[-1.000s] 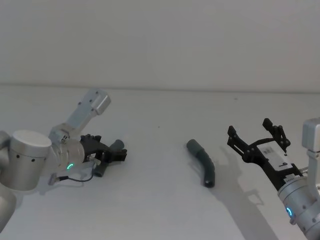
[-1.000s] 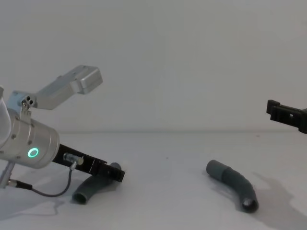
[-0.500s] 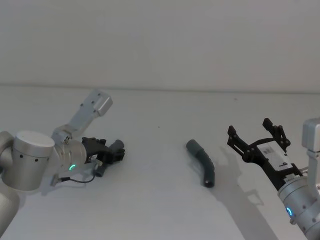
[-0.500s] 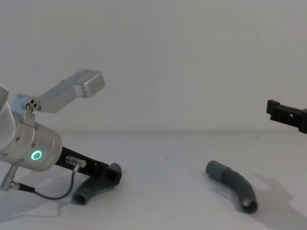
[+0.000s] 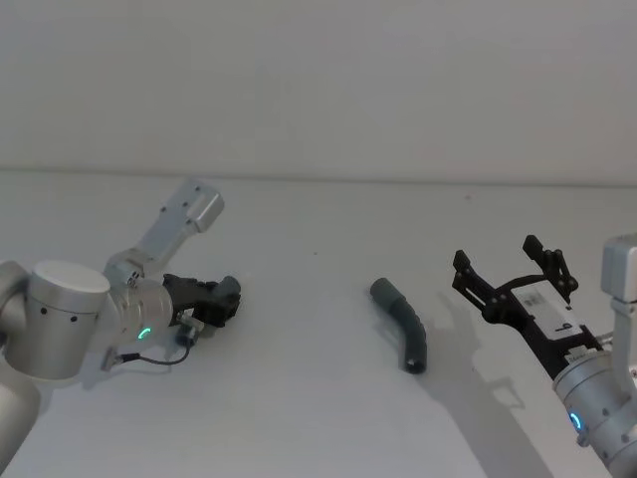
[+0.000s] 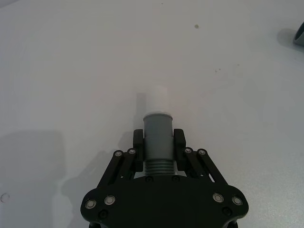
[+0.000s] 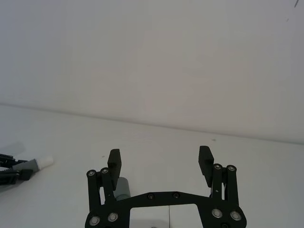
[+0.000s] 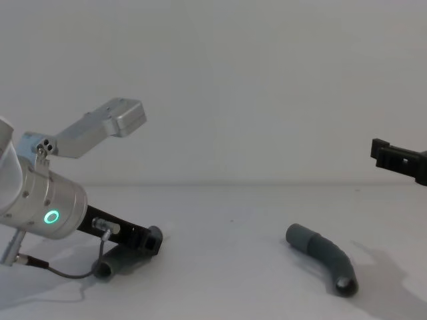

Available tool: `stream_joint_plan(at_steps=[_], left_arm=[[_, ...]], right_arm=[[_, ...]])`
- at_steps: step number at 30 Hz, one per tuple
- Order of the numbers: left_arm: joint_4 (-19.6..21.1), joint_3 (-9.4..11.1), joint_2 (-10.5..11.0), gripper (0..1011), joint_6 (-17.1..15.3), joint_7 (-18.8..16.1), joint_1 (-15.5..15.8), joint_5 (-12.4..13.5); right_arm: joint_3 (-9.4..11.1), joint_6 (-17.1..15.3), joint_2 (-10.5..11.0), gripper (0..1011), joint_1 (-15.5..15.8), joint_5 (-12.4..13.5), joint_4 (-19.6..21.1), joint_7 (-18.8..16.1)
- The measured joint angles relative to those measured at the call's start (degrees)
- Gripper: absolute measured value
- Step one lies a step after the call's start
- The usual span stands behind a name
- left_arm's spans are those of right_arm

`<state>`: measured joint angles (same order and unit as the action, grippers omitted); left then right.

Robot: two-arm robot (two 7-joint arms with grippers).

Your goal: Use both hands to pick up one end of the pipe from the table, align the ends, and insert them.

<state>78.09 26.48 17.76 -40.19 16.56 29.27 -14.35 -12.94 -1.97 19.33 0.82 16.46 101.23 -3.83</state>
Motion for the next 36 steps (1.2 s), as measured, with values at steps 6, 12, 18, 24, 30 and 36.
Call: stream_joint_plan(at_steps=[6, 12, 18, 24, 30, 36], left_arm=[[-0.04, -0.01, -0.03, 355, -0.04, -0.03, 0.01, 0.04], [-0.07, -0.01, -0.06, 355, -0.06, -0.03, 0.01, 0.07], [-0.08, 0.00, -0.08, 355, -0.07, -0.03, 0.00, 0.07], [-0.10, 0.00, -0.08, 355, -0.09, -0.03, 0.00, 0.08], [-0.12, 0.00, -0.07, 355, -0.10, -0.03, 0.00, 0.08], [-0.13, 0.00, -0.07, 355, -0.12, -0.03, 0.00, 0.07]], right_arm=[[-0.28, -1.05, -0.11, 1001, -1.01, -0.18, -0.26, -0.28], [-1.12, -4.59, -0.36, 1001, -3.05, -0.46, -0.72, -0.78], [-2.33, -10.00, -0.43, 1001, -5.48, -0.84, -1.01, -1.28], [-3.59, -17.02, -0.17, 1001, -7.81, -1.55, -1.08, -1.65], [-5.29, -24.49, 0.53, 1001, -10.48, -2.64, -1.18, -2.13], [-7.08, -30.41, 1.37, 1001, -12.87, -3.82, -1.54, -2.88]])
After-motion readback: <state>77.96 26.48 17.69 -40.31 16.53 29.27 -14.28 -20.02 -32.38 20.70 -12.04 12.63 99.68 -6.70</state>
